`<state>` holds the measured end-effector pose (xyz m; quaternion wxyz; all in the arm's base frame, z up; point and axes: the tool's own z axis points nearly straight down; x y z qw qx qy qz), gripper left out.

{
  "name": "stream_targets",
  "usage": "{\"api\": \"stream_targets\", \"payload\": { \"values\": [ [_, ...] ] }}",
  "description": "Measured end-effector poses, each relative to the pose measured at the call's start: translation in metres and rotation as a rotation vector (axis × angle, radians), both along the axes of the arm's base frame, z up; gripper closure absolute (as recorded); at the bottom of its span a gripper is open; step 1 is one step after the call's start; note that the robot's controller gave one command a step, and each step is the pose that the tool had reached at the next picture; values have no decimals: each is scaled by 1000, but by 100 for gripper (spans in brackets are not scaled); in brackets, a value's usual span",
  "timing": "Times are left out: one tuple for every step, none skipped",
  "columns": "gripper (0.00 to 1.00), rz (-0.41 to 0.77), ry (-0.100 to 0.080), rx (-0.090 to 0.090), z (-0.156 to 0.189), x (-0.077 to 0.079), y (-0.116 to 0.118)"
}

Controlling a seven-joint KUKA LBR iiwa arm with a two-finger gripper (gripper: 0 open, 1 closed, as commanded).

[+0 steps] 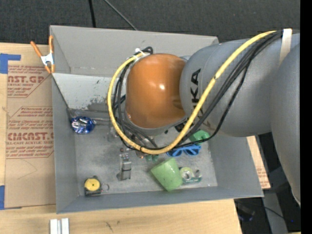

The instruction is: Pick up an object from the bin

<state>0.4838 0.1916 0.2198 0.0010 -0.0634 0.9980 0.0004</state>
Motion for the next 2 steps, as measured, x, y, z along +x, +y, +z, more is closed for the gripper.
{"api": "stream_targets", "payload": {
  "values": [
    [0, -125, 6, 0, -59, -5, 36],
    [0, -5, -2, 0, -151, -1, 25]
  ]
}}
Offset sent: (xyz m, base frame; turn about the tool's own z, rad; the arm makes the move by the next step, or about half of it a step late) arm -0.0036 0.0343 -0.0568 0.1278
